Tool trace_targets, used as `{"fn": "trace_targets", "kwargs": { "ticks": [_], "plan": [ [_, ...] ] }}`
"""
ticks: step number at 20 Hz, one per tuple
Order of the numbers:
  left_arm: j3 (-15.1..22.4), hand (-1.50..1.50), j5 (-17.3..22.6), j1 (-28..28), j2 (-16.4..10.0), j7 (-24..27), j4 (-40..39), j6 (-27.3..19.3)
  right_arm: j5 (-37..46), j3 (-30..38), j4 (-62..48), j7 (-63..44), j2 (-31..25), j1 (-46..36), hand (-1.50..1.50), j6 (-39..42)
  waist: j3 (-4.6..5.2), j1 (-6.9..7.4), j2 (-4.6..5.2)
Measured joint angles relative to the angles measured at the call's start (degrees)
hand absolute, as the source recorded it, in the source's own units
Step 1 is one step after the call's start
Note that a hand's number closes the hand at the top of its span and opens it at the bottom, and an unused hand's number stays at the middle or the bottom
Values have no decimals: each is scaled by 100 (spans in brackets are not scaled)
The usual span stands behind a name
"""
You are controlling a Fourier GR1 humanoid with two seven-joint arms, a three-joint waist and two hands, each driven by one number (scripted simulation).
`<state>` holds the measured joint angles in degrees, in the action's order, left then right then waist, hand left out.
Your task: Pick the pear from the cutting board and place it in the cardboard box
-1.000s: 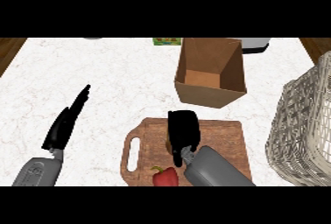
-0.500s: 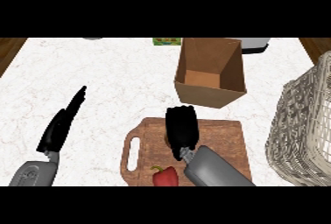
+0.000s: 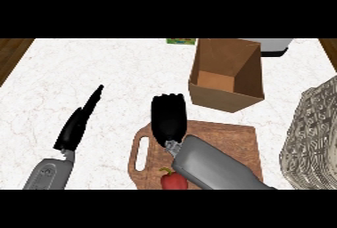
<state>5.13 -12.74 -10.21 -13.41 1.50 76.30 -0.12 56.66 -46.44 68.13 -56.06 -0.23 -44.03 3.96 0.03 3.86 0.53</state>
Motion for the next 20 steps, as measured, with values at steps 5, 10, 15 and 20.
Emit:
{"fn": "trace_targets", "kwargs": {
  "ticks": [5,10,15,20],
  "plan": [
    [-13,0,-11,-195,4,-21,-118,61,-751,-75,-385,-357,-10,-1246,150,-88,6,112,11],
    [-99,0,28,-159,-45,62,-222,106,-922,-157,-548,-727,-41,-2193,150,-153,11,72,-23],
    [-142,0,10,-41,-46,116,-257,58,-896,48,-597,-1086,-67,-2856,150,-79,12,-67,-69],
    [-287,0,65,80,-122,155,-252,39,-692,445,-638,-1248,-78,-3170,150,-9,6,-248,-99]
  ]
}}
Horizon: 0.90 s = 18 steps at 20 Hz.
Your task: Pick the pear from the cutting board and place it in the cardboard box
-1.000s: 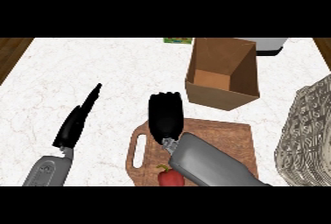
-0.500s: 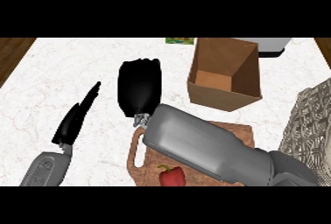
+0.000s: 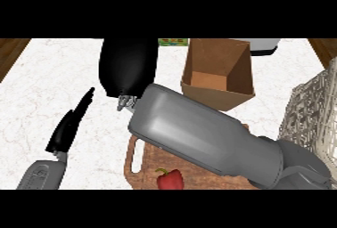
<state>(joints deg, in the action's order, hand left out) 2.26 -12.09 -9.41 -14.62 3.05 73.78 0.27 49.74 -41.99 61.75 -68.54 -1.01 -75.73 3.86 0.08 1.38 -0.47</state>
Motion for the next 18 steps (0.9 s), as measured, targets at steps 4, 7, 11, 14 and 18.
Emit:
{"fn": "trace_targets", "kwargs": {
  "ticks": [4,7,11,14,18],
  "plan": [
    [-64,0,32,113,-36,-8,78,0,236,455,-29,15,-109,-95,150,71,-4,-100,-11],
    [-96,0,17,67,-10,-49,79,-56,365,717,-16,66,-217,-6,150,161,-7,-164,-6],
    [-151,0,19,69,-56,-20,37,-33,521,1011,59,176,-431,337,150,245,-8,-208,4],
    [-146,0,21,179,-38,16,120,-36,591,1194,121,318,-657,734,150,281,-9,-208,6],
    [-163,0,17,150,-43,-5,128,-18,425,1627,66,484,-814,1211,150,322,-11,-213,20]
  ]
}}
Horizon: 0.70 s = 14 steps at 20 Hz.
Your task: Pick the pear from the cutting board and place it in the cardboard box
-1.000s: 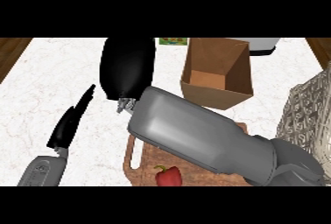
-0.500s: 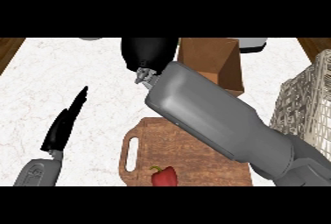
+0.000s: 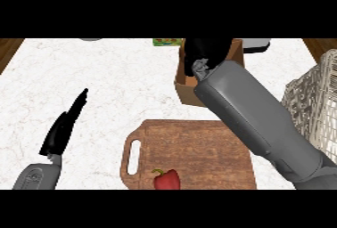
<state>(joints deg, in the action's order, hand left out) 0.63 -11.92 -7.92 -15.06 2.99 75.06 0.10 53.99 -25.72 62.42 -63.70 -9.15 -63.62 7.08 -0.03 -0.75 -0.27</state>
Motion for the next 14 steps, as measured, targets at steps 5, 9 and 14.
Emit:
{"fn": "trace_targets", "kwargs": {
  "ticks": [5,9,14],
  "plan": [
    [-19,0,7,-23,-7,-44,34,41,-541,600,-33,233,79,663,-150,37,0,26,14],
    [13,0,-52,-53,25,-70,55,61,-535,771,135,673,163,1138,-150,-422,2,60,12],
    [44,0,-66,-87,78,-131,129,64,-555,1174,420,1359,268,1313,-150,-1700,-3,106,31]
  ]
}}
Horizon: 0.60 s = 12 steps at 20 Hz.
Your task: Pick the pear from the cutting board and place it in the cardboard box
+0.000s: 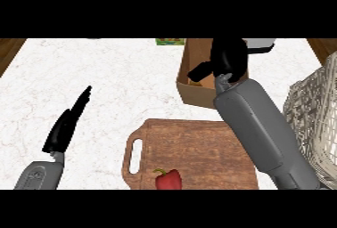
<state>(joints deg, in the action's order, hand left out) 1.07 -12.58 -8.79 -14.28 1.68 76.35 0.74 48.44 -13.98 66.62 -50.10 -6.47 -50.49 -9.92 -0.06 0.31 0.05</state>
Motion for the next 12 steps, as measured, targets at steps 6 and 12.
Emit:
{"fn": "trace_targets", "kwargs": {
  "ticks": [6,12],
  "plan": [
    [-22,0,1,0,15,87,-98,41,-341,620,52,675,290,230,-150,-1340,2,20,16],
    [-29,0,-48,21,70,37,-57,-6,-934,1276,249,1559,299,682,-150,-2270,0,0,13]
  ]
}}
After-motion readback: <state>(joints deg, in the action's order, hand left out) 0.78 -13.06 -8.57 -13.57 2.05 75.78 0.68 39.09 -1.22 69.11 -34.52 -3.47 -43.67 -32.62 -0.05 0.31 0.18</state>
